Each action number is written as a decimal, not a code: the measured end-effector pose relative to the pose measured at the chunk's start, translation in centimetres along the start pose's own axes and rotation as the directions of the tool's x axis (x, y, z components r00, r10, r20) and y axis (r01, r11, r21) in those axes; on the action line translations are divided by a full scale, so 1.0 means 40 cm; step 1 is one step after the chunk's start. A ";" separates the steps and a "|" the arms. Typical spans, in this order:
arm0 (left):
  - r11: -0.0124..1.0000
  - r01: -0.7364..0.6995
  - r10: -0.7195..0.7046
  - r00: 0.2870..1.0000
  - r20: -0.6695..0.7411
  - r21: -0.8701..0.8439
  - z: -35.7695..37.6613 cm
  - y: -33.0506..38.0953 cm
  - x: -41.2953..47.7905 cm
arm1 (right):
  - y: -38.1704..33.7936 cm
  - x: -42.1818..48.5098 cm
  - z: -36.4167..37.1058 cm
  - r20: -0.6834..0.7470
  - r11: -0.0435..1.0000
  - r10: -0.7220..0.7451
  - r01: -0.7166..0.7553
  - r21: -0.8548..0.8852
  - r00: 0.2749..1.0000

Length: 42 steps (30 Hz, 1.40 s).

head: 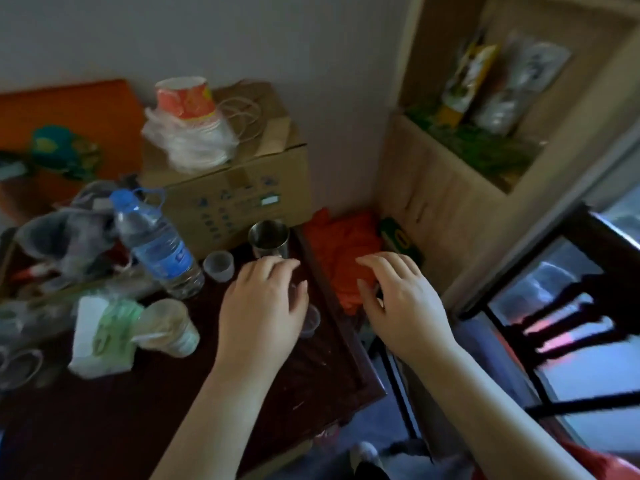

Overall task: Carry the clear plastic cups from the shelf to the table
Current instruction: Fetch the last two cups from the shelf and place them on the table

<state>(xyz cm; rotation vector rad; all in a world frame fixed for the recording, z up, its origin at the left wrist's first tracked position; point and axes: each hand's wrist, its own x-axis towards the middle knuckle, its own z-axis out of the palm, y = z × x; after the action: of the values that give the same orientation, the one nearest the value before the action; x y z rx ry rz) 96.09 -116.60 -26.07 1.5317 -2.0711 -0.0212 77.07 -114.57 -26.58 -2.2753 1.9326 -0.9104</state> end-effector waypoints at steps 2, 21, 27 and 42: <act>0.996 -0.085 0.085 0.996 -0.010 -0.036 -0.028 0.036 0.008 | -0.011 -0.052 -0.060 -0.092 0.997 0.077 -0.080 -0.023 0.993; 0.373 -0.705 0.840 0.532 -0.102 -0.603 -0.262 0.989 -0.612 | -0.198 -1.090 -0.815 -0.619 0.538 0.545 -0.802 -0.259 0.566; 0.058 -0.740 0.938 0.270 -0.217 -0.670 -0.461 1.281 -0.984 | -0.396 -1.505 -1.072 -0.738 0.300 0.519 -0.900 -0.316 0.432; -0.309 -0.657 0.927 -0.046 -0.373 -0.687 -0.728 1.723 -1.411 | -0.538 -2.001 -1.409 -0.844 0.036 0.513 -0.987 -0.158 0.154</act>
<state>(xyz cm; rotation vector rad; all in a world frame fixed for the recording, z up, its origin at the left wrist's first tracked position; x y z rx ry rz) 59.31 -33.69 -2.49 -0.9053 -2.3832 -0.5770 66.65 -17.30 -4.75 -0.1371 3.6874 -0.6472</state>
